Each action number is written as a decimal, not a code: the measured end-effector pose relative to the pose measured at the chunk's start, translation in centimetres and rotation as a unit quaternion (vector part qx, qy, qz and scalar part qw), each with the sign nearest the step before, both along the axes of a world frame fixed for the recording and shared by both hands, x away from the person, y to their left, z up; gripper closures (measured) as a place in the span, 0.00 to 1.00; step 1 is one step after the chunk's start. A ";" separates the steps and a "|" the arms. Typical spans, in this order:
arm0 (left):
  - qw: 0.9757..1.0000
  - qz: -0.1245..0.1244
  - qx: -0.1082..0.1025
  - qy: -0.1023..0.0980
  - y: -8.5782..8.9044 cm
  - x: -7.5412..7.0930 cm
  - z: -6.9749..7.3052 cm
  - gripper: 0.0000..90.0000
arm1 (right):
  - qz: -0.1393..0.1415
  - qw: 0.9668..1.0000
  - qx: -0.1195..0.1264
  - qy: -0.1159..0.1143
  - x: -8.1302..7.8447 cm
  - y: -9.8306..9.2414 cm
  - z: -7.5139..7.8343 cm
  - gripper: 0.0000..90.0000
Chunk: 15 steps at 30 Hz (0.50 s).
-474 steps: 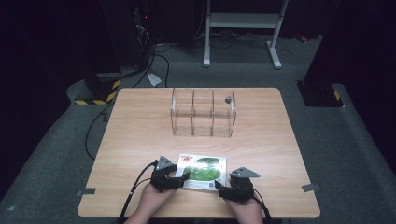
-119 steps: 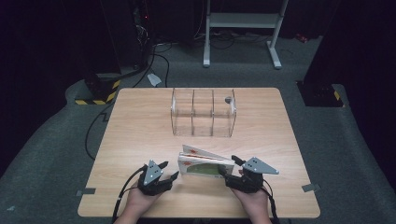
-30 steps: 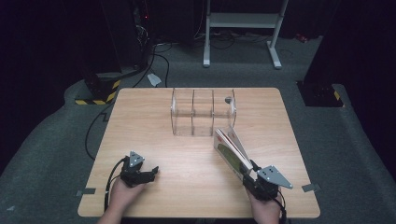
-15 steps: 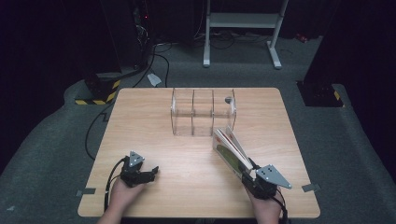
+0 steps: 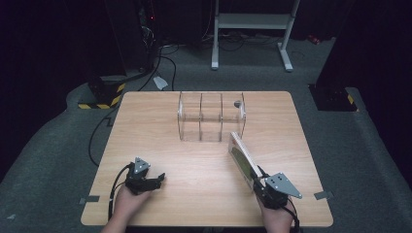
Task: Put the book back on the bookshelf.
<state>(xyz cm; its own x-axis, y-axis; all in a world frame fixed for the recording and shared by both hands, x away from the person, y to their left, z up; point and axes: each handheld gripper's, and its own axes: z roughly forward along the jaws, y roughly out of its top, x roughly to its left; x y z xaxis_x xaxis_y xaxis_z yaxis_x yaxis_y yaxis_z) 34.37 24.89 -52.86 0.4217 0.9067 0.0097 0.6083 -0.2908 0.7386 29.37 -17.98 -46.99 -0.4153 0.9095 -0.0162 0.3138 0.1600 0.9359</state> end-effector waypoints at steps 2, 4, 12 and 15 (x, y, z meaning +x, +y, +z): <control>1.000 0.000 0.000 0.000 0.0 0.0 0.0 0.21 | -0.001 1.000 0.000 -0.002 0.0 0.1 0.0 0.83; 1.000 0.000 0.000 0.000 0.0 0.0 0.0 0.21 | -0.006 1.000 0.000 -0.004 -0.1 0.2 0.1 0.83; 1.000 -0.001 0.001 0.000 0.0 0.0 0.0 0.22 | -0.026 0.999 -0.018 -0.026 0.8 1.3 1.6 0.84; 1.000 -0.001 0.001 0.000 0.0 0.0 0.0 0.22 | -0.032 0.999 -0.012 -0.030 1.5 1.6 2.1 0.84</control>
